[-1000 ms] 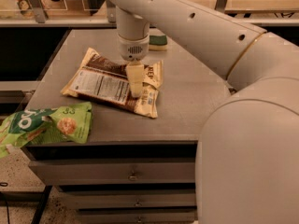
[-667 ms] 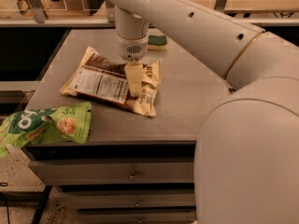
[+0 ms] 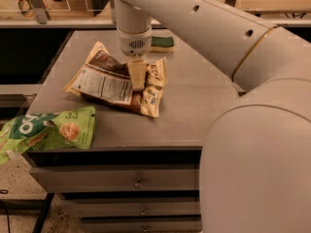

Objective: Move brown chip bag near green rice chip bag

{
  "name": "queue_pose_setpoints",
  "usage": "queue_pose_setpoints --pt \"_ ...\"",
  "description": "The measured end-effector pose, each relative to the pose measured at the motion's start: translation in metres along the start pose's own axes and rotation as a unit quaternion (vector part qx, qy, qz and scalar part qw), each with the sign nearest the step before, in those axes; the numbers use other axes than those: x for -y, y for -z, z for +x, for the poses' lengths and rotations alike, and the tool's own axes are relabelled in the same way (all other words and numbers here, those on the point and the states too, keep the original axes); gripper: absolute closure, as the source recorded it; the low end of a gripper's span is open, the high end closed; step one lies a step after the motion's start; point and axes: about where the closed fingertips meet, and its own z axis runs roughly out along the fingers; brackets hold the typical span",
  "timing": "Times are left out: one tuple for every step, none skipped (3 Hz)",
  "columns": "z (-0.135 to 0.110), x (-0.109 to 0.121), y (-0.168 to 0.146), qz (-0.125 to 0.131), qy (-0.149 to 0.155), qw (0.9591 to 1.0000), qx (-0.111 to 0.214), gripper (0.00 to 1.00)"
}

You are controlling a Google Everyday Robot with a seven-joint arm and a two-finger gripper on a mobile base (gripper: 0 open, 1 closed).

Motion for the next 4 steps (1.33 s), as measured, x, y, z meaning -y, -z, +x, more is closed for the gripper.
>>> queue_pose_setpoints --pt "0.004 0.011 0.028 0.023 0.004 0.9997 0.002 1.00" --pt "-0.003 0.022 0.058 0.050 0.023 0.9985 0.003 1.00" --pt "-0.021 0.025 0.082 0.069 0.064 0.9956 0.005 1.00" --pt "-0.044 0.018 0.097 0.078 0.113 0.9905 0.009 1.00"
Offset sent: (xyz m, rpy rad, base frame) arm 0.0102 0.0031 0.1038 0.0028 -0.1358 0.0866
